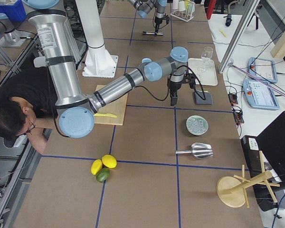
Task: Squeeze lemon into cup
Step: 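Grasp the steel muddler with the left gripper while the right arm parks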
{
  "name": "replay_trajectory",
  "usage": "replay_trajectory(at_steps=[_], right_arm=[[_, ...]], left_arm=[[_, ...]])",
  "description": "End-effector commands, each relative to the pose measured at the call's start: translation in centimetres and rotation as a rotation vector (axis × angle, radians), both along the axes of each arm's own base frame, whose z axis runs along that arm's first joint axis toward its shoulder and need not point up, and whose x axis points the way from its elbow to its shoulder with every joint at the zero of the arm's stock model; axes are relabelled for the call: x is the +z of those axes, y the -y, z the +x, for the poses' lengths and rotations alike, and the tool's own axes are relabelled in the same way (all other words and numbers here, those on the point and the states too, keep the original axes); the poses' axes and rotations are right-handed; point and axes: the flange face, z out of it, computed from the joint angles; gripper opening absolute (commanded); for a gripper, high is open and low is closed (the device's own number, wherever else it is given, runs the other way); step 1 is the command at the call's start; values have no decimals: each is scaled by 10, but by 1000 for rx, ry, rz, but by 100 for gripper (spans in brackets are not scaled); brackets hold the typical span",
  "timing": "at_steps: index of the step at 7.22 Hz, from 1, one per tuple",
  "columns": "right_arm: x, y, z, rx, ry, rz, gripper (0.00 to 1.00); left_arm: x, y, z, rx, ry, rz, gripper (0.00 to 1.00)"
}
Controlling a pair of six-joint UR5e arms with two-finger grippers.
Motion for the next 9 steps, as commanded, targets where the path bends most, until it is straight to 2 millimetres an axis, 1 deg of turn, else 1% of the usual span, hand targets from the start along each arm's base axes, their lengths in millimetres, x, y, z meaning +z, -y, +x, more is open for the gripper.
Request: replay_trajectory(at_steps=[1,2,3,4,5,6,7,8,9], right_arm=[[-2,-1,4,4,10,-1,100],[-3,0,16,15,34,-10,100],[6,-3,22,18,41,-26,100],[8,-4,24,19,39,-30,100],[11,-5,26,21,39,-34,100],[12,-4,31,30,39,-36,100],[15,-5,33,32,43,-45,100],[16,-4,40,43,47,-49,100],[21,-5,49,58,44,-54,100]], left_arm=[[-22,-4,-8,-5,-28,37,0],[-41,-5,-9,-6,-48,74,0],[-74,1,-13,-46,-46,169,0],[-107,6,-20,-124,-13,298,0],[-140,19,-24,-210,17,409,0],[-177,32,-13,-212,-19,463,0],[-208,39,-6,-184,-51,526,0],[-232,40,-3,-189,-86,556,0],[-264,32,-12,-218,-141,604,0]])
